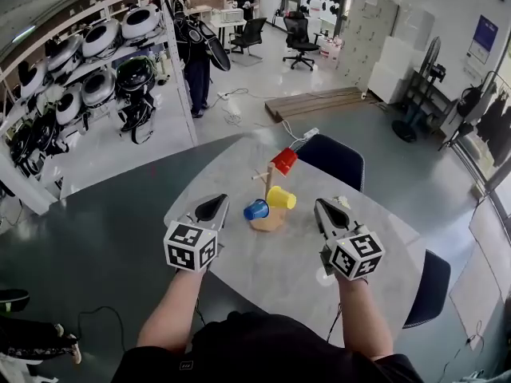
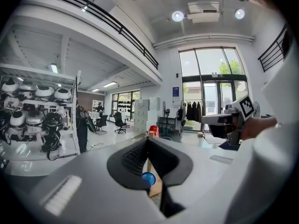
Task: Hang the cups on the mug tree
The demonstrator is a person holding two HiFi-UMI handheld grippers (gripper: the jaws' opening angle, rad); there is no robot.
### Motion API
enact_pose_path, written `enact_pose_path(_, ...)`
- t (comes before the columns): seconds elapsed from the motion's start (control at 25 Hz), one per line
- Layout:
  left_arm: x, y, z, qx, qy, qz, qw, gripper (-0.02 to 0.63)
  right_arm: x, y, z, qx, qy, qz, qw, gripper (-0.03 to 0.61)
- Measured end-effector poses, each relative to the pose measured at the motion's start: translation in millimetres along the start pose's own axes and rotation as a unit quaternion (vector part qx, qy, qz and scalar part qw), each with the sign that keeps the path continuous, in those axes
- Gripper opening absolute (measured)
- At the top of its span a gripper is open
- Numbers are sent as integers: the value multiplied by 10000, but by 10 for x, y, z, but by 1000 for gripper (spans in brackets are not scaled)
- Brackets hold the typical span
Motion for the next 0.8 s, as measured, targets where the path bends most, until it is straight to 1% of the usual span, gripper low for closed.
enact_pose_path(0.12,-47,16,-35,-13,61,43,10000,11,10,49,-9,60,11,8,10000,12)
enact_pose_path(0.32,-83,20,-77,7,127,-6,9999,12,26,77,-15,95,-39,147,9998,12)
enact_pose_path(0.8,-51,-11,-32,19,62,-27,10000,11,44,-21,-30,58,-164,208,9996,11)
Point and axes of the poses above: the fingertips, and each gripper's own axes: z backward along the fingers, x to its left, y out of its underside, the point moved 10 cm from there along z, backward along the fingers, and after that the axes turned 7 degrees about -z, right-handed, at the moved point
